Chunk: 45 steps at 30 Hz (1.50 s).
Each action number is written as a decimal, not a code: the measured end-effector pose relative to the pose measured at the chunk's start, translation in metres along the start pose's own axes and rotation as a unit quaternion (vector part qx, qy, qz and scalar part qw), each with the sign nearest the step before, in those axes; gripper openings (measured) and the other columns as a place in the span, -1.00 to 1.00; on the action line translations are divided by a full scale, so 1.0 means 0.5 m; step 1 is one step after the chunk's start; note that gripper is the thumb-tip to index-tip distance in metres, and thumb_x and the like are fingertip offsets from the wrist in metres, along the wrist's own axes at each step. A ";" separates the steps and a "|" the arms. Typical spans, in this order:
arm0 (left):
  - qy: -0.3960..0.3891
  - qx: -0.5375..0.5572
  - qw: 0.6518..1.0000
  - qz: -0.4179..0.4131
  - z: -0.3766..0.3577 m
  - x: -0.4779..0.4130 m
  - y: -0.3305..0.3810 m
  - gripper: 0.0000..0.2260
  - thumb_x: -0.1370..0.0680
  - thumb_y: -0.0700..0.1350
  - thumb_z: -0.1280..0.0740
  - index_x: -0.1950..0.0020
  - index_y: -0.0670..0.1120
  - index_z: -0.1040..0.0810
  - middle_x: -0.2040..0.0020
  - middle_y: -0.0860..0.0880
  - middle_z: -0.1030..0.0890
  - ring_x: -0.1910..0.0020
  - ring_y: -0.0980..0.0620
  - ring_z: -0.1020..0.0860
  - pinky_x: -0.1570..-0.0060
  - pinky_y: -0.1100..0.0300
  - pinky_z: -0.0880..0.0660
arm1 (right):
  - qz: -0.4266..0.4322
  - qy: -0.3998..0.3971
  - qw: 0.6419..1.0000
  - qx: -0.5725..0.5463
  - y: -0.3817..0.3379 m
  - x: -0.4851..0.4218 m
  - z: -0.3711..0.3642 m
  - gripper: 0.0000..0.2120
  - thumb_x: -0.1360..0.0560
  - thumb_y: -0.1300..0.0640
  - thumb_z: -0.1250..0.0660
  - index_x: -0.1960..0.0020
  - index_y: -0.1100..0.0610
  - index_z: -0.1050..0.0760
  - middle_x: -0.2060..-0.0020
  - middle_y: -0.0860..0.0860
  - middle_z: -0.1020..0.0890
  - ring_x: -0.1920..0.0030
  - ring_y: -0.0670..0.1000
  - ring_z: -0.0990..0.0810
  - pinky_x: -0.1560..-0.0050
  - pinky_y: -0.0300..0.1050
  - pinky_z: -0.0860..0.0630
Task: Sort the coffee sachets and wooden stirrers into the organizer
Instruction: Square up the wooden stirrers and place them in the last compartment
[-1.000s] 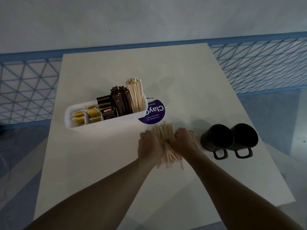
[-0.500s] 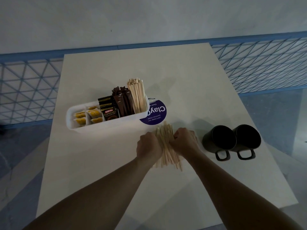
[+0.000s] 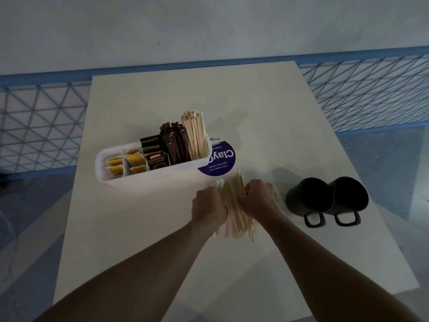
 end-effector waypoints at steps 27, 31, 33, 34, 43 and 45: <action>-0.131 0.302 0.939 0.099 0.105 -0.024 0.027 -0.81 -0.62 -0.29 -0.12 -0.19 -0.23 -0.43 0.12 -0.16 -0.57 0.25 -0.05 -0.62 0.10 0.03 -0.61 | -0.009 -0.011 0.987 -0.162 -0.032 -0.009 0.048 -0.87 -0.54 0.15 -0.15 0.02 0.04 -0.47 0.13 0.07 -0.63 0.15 0.11 -0.65 0.14 0.14 -0.68; -0.156 0.336 0.927 0.064 0.139 -0.032 0.040 -0.82 -0.61 -0.31 -0.16 -0.15 -0.22 -0.50 0.07 -0.16 -0.59 0.21 -0.04 -0.64 0.03 0.01 -0.59 | 0.000 0.013 0.971 -0.239 -0.066 -0.021 0.072 -0.73 -0.57 0.29 -0.15 -0.20 0.11 -0.49 0.05 0.05 -0.63 0.11 0.07 -0.63 0.21 -0.03 -0.59; -0.142 0.359 0.922 0.042 0.159 -0.041 0.046 -0.83 -0.61 -0.30 -0.21 -0.15 -0.21 -0.53 0.00 -0.15 -0.61 0.16 -0.03 -0.66 0.08 0.07 -0.59 | 0.015 0.019 0.964 -0.266 -0.087 -0.026 0.084 -0.73 -0.60 0.29 -0.14 -0.21 0.13 -0.51 0.07 0.06 -0.63 0.11 0.04 -0.61 0.16 -0.04 -0.58; -0.128 0.376 0.917 0.034 0.171 -0.046 0.049 -0.84 -0.61 -0.28 -0.23 -0.15 -0.20 -0.54 -0.02 -0.14 -0.61 0.12 -0.03 -0.66 0.09 0.10 -0.59 | 0.024 0.014 0.959 -0.281 -0.099 -0.028 0.090 -0.75 -0.61 0.29 -0.14 -0.18 0.13 -0.53 0.10 0.05 -0.63 0.14 0.02 -0.60 0.14 -0.04 -0.58; 0.029 0.466 0.884 -0.017 0.265 -0.085 0.061 -0.83 -0.63 -0.22 -0.25 -0.03 -0.07 -0.64 0.04 -0.03 -0.68 -0.02 0.04 -0.64 -0.05 0.08 -0.57 | 0.109 0.024 0.903 -0.416 -0.216 -0.047 0.129 -0.77 -0.63 0.32 -0.16 -0.03 0.13 -0.58 0.23 0.04 -0.65 0.24 0.00 -0.64 0.08 -0.06 -0.64; 0.062 0.471 0.880 -0.022 0.277 -0.091 0.058 -0.83 -0.62 -0.21 -0.26 -0.06 -0.08 -0.65 0.05 0.02 -0.68 -0.03 0.08 -0.63 -0.06 0.15 -0.53 | 0.128 0.027 0.897 -0.422 -0.239 -0.050 0.131 -0.77 -0.64 0.31 -0.15 -0.05 0.15 -0.58 0.22 0.05 -0.66 0.23 -0.01 -0.66 0.04 -0.04 -0.65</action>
Point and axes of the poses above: each hand's wrist, its own x-axis away from the middle knuckle, its own z-axis out of the back of the hand, y = z × x, the point moved 2 cm from there along -x, towards the middle knuckle
